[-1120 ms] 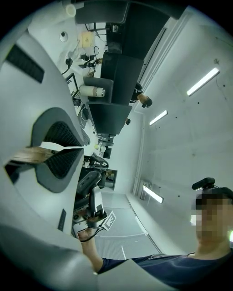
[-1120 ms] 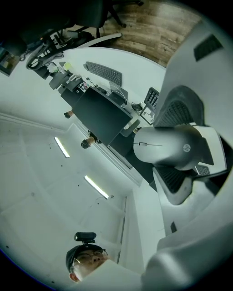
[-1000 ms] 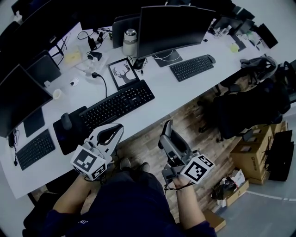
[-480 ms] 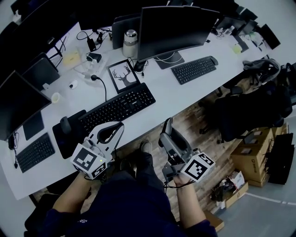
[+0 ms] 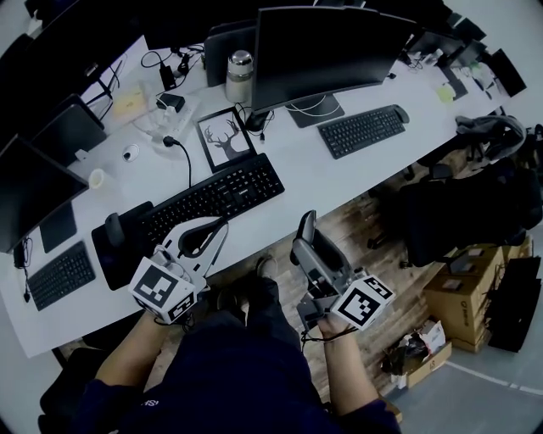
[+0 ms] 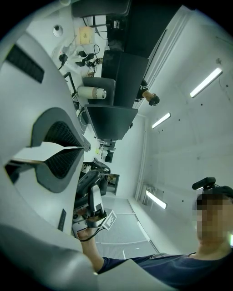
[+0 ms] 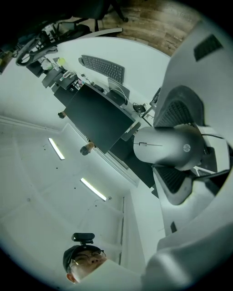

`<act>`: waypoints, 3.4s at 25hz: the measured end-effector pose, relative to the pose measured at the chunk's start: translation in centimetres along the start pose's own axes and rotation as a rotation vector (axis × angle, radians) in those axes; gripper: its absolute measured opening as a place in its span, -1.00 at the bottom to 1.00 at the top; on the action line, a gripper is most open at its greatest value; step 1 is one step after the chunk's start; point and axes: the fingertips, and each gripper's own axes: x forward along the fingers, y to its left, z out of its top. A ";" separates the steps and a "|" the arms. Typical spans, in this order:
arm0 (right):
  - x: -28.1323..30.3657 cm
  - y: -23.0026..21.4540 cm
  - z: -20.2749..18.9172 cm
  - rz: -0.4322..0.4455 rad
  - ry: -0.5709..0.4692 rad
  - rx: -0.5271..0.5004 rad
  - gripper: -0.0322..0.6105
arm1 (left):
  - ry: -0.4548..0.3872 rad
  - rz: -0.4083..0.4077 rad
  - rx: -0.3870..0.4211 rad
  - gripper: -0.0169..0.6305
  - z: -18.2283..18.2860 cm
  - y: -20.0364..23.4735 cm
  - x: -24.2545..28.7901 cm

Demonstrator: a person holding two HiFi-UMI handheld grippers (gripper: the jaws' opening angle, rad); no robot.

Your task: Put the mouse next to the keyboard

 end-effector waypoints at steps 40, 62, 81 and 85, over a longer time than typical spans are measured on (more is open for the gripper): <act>8.7 -17.8 4.3 -0.020 0.331 -0.110 -0.04 | 0.132 0.243 -0.091 -0.83 -3.6 5.3 14.4; 12.8 -23.5 0.8 -0.119 0.514 -0.322 -0.04 | 0.169 0.274 -0.161 -0.83 -6.9 8.7 16.1; 13.8 -25.9 -1.9 -0.217 0.602 -0.495 -0.04 | 0.187 0.277 -0.165 -0.83 -8.0 9.5 14.8; 13.9 -26.5 -2.3 -0.239 0.618 -0.527 -0.04 | 0.190 0.272 -0.160 -0.83 -8.2 9.3 14.6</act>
